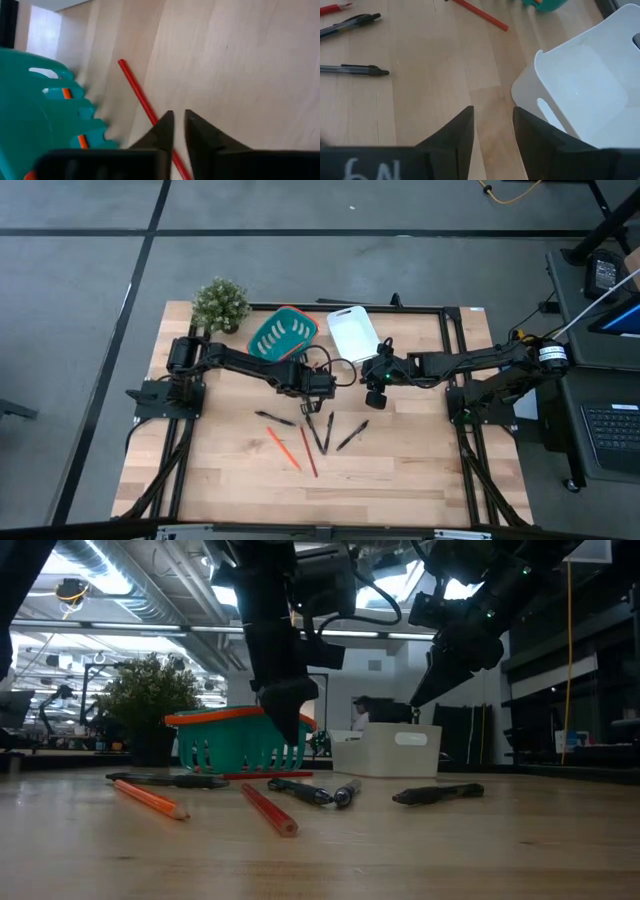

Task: Sort pens & pencils
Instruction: Put the red pencil into the green basket

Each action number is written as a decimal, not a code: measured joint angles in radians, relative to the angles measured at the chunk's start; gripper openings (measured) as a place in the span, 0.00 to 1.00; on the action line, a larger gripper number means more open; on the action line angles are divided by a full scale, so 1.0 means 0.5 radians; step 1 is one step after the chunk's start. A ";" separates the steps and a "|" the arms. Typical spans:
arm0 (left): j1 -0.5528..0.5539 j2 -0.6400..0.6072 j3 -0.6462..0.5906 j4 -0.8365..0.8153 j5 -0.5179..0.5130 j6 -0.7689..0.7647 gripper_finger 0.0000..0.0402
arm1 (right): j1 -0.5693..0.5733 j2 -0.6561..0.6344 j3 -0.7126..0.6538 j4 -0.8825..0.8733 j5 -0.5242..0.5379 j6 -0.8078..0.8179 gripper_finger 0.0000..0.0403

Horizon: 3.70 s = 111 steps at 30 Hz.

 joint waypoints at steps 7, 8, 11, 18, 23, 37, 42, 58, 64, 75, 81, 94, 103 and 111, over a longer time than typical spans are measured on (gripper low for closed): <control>0.008 0.000 -0.001 -0.002 -0.158 0.002 0.00 | 0.000 0.000 0.000 0.000 0.001 -0.001 0.34; 0.008 0.000 -0.002 -0.001 -0.170 0.002 0.00 | 0.000 0.000 0.000 0.000 0.001 -0.001 0.34; 0.008 0.000 -0.029 0.023 -0.182 0.000 0.00 | 0.000 0.000 0.000 -0.003 0.001 -0.001 0.34; 0.008 0.000 -0.162 0.151 -0.221 -0.031 0.00 | 0.000 0.000 0.000 -0.004 0.002 -0.001 0.34; 0.011 0.000 -0.212 0.162 -0.221 -0.069 0.00 | 0.000 0.000 0.000 -0.005 0.002 0.000 0.34; 0.022 0.186 -0.208 0.108 -0.185 -0.067 0.00 | 0.000 0.000 0.000 -0.003 0.002 0.005 0.34; 0.019 0.230 -0.205 0.101 -0.182 -0.067 0.00 | -0.001 0.000 0.000 -0.005 0.002 0.005 0.34; -0.089 0.139 -0.121 -0.038 -0.436 0.052 0.00 | -0.001 0.000 0.000 -0.006 0.003 0.005 0.34; -0.133 0.052 -0.119 -0.178 -0.688 0.048 0.00 | -0.001 0.000 0.000 -0.006 0.003 0.005 0.34; -0.211 -0.106 -0.118 -0.536 -0.799 -0.350 0.00 | -0.001 0.000 0.000 0.012 0.002 0.003 0.34; -0.293 -0.115 -0.118 -0.548 -0.824 -0.401 0.00 | 0.001 0.000 0.000 0.089 -0.063 -0.049 0.34; -0.444 -0.115 -0.118 -0.814 -0.646 -0.744 0.00 | 0.003 0.000 0.000 0.102 -0.068 -0.053 0.34; -0.393 -0.119 -0.135 -1.036 -0.563 -0.898 0.00 | 0.003 0.000 0.000 0.101 -0.070 -0.050 0.34; -0.198 -0.119 -0.287 -1.023 -0.563 -0.750 0.00 | 0.003 0.000 0.000 0.097 -0.082 -0.049 0.34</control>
